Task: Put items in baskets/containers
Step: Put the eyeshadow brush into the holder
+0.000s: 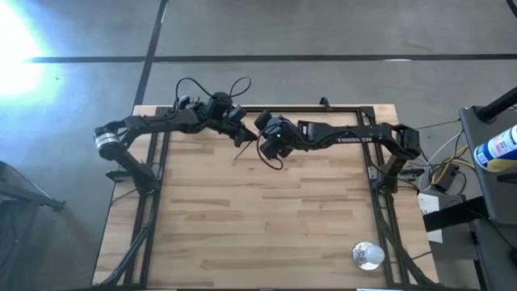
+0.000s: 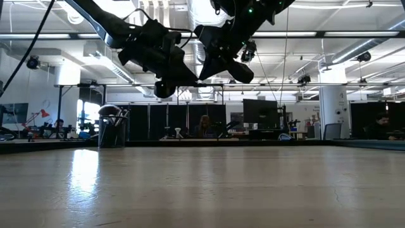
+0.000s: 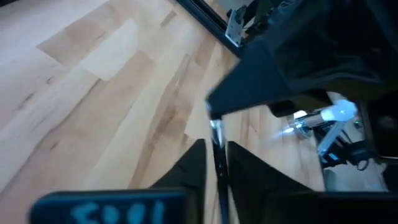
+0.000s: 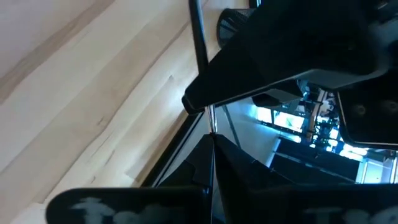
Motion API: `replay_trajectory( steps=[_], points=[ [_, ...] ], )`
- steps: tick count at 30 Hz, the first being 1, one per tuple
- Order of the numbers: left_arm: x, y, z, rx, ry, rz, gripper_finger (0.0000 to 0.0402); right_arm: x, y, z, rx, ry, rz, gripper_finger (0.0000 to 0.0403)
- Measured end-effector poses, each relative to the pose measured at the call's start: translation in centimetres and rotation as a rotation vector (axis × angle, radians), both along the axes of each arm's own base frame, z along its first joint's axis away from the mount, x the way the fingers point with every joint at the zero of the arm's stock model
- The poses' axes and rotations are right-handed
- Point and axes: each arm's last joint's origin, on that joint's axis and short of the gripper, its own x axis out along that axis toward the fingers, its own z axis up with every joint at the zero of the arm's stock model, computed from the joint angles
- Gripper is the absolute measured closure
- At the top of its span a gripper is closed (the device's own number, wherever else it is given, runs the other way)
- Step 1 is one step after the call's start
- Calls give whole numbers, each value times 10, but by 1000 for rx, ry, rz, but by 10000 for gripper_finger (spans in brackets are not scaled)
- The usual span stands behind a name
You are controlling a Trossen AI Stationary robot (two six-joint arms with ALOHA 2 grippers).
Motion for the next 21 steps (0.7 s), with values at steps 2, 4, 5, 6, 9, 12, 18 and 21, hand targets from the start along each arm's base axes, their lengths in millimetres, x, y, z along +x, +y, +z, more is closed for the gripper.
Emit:
replay_trajectory(
  steps=[2,4,5,6,9,12,18,21],
  points=[
    [-1,1,-1,20,12,11,372,1,1,1,9,-17,-6,394],
    [-2,3,0,50,24,50,389,2,3,2,22,-44,-14,394],
    [-4,4,0,65,26,60,389,2,4,3,26,-50,-17,394],
    [-5,5,2,84,24,71,389,2,4,4,32,-56,-22,394],
    [-10,7,6,144,29,115,391,-1,5,9,63,-92,-51,385],
    [-18,5,2,224,60,190,392,-7,6,19,102,-147,-112,367],
    [-46,1,-9,423,143,395,392,-34,-2,34,249,-268,-229,350],
    [-64,3,-10,532,163,541,392,-52,-9,29,330,-300,-248,366]
  ],
)
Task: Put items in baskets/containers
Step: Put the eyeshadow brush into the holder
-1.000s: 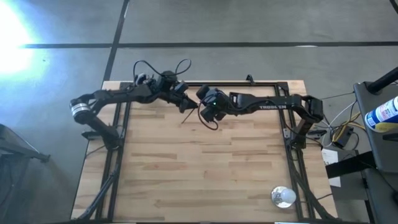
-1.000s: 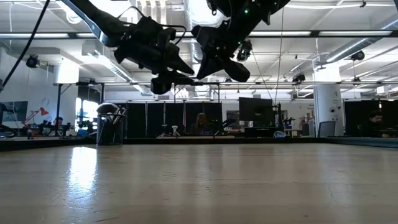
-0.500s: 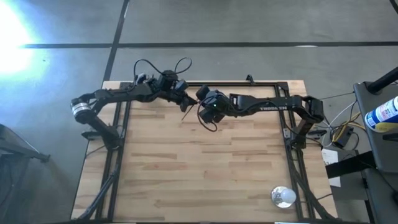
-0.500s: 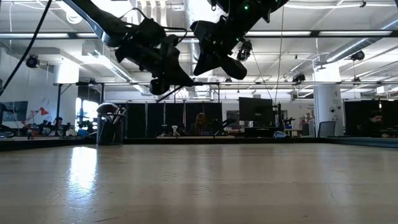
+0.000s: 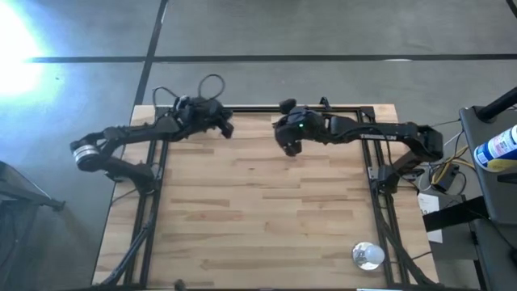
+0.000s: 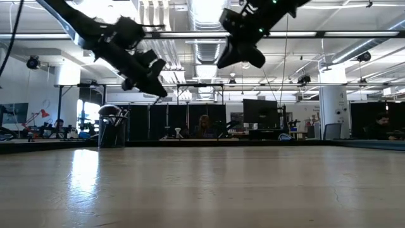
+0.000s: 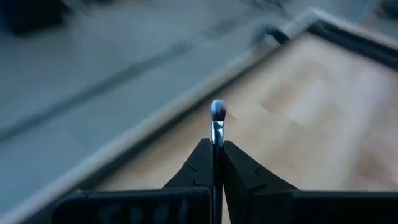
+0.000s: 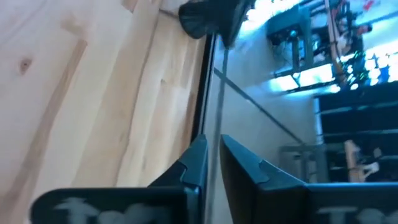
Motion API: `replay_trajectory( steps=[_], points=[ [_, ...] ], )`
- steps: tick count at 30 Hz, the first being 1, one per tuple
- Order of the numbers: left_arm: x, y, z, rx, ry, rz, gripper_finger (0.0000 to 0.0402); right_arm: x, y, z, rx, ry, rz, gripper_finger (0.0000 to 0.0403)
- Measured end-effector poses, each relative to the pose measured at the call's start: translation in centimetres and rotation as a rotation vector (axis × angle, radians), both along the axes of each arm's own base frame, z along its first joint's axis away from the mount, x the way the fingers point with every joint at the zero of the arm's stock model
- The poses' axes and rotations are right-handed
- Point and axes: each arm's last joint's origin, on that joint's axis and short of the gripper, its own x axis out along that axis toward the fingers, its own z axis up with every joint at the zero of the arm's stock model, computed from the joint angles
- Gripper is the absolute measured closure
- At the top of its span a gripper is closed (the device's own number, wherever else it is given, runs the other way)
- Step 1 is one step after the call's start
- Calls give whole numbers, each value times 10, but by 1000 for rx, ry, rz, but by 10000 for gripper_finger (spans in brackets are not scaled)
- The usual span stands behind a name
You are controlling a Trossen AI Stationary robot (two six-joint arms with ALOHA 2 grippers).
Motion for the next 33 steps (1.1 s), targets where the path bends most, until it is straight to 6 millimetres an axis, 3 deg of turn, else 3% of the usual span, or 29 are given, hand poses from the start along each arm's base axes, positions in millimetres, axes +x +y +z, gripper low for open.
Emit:
replay_trajectory(
  steps=[3,9,16,22,33],
  points=[
    [-22,2,4,115,-41,131,392,-16,-4,-8,20,-67,-24,388],
    [-65,2,8,379,-117,370,392,-41,-6,-27,-5,-181,-48,394],
    [-100,9,-1,524,-193,510,392,-50,-3,-38,5,-237,-56,394],
    [-114,15,-26,466,-166,551,392,-49,-3,-39,26,-254,-69,394],
    [-116,15,-63,423,-153,539,377,-49,-3,-40,54,-291,-85,394]
  ],
)
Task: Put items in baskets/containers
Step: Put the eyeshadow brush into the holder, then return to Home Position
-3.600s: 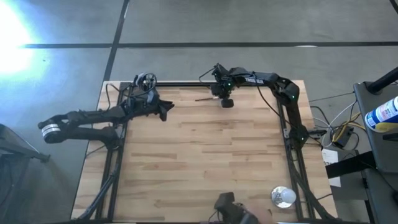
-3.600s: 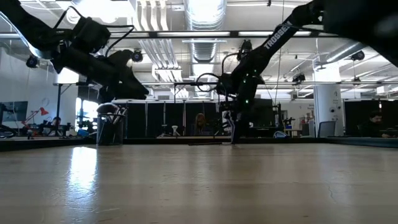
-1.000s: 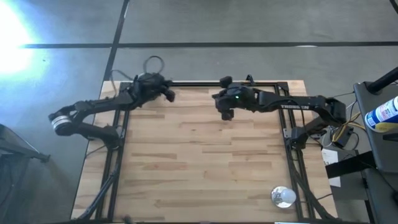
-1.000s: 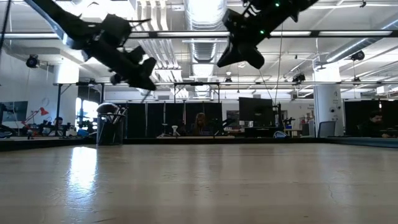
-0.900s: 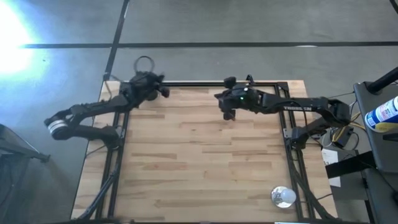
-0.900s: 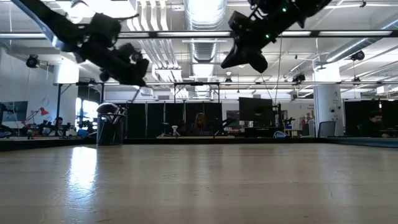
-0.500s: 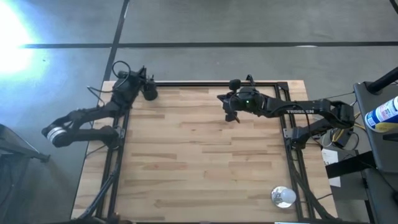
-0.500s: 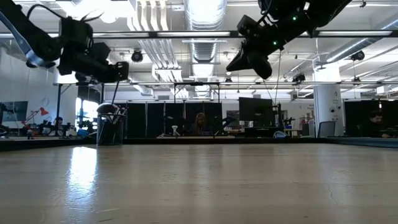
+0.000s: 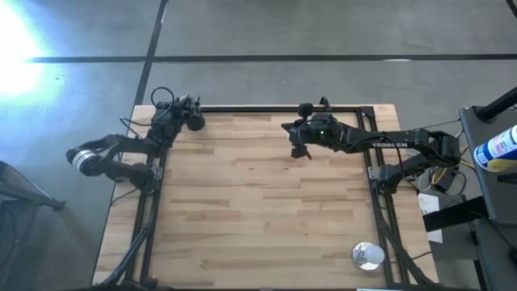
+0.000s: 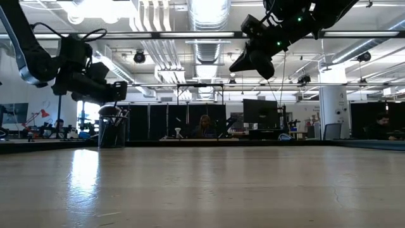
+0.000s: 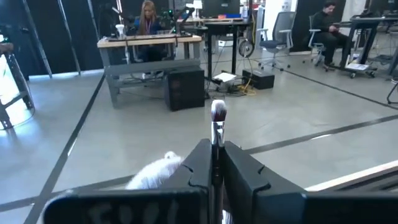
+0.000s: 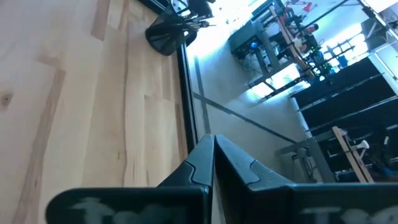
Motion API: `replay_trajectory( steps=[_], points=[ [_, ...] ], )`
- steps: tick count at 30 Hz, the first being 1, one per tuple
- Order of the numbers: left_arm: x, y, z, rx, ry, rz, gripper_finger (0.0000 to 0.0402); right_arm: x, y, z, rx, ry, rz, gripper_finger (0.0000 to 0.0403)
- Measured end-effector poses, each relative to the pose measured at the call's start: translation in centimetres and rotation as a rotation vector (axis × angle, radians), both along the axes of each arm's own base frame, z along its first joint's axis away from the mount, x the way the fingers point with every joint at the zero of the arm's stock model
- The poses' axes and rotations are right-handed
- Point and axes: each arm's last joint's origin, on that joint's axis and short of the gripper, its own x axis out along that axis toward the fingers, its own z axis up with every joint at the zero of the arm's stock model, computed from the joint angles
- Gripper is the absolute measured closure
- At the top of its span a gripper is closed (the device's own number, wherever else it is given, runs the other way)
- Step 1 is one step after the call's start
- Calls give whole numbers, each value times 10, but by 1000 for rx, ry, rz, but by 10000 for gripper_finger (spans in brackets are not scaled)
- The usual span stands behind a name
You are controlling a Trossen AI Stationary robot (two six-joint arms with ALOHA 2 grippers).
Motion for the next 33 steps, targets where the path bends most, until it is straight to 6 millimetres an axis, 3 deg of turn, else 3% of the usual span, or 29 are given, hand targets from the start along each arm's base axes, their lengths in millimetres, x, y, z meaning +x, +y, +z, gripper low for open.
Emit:
replay_trajectory(
  steps=[8,16,23,29,33],
  points=[
    [0,0,-7,-39,-38,2,348,0,0,-1,15,-4,-4,394],
    [-6,-9,7,-35,-41,-26,334,-2,1,-5,98,-21,-38,394],
    [-3,-40,37,9,-160,-550,352,-7,9,-21,303,-146,105,394],
    [4,-66,46,16,-178,-783,397,-20,14,-41,407,-305,171,394],
    [11,-83,43,41,-146,-886,401,-41,21,-40,458,-413,215,394]
  ],
)
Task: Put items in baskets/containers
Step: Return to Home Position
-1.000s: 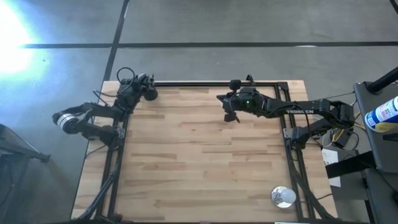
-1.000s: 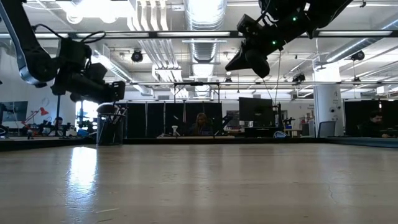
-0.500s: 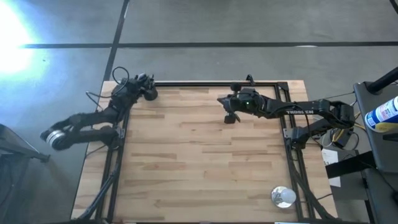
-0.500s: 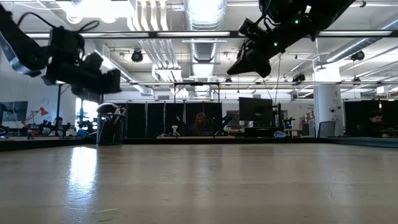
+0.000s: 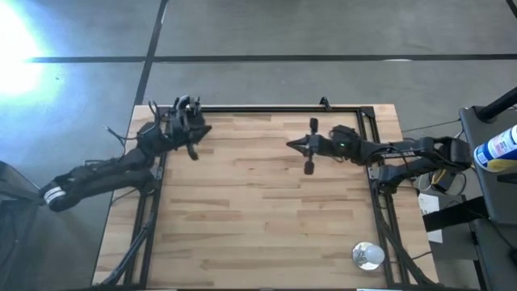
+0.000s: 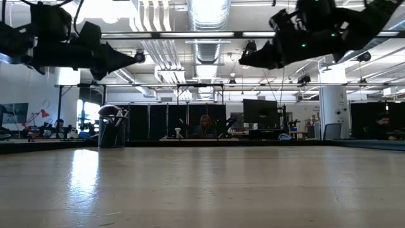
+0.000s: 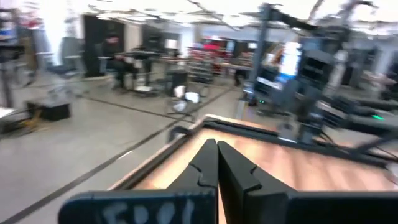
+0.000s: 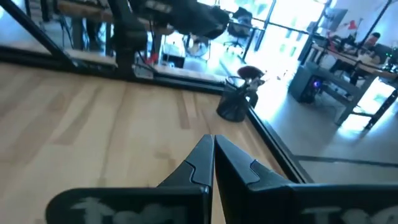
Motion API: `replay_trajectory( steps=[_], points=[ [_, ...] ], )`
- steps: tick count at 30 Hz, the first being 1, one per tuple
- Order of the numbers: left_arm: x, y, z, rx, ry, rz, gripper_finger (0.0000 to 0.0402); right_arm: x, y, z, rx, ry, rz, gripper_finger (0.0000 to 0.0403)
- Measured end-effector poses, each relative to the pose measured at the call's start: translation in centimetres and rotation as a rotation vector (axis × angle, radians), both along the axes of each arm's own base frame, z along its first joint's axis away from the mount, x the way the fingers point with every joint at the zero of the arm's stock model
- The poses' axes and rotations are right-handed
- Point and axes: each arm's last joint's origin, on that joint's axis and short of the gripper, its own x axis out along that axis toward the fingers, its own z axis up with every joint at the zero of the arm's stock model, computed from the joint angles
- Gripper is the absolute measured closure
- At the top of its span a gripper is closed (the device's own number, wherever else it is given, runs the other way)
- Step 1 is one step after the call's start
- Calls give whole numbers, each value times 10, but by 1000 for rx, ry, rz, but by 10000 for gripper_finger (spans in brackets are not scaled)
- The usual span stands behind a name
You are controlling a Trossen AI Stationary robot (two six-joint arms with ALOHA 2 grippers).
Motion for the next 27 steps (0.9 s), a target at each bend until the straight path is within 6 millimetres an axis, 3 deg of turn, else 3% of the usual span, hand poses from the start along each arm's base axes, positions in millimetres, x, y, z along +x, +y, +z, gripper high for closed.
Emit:
replay_trajectory(
  steps=[7,14,20,27],
  points=[
    [9,-20,-15,0,83,-112,401,-50,15,3,48,-122,-8,394],
    [7,-29,-27,-24,96,-159,401,-96,27,-8,65,-238,-60,394],
    [0,-33,-30,-28,60,-158,401,-119,32,-22,70,-241,-129,394],
    [-10,-34,-40,-62,89,-17,401,-137,37,-34,70,-271,-164,394]
  ],
)
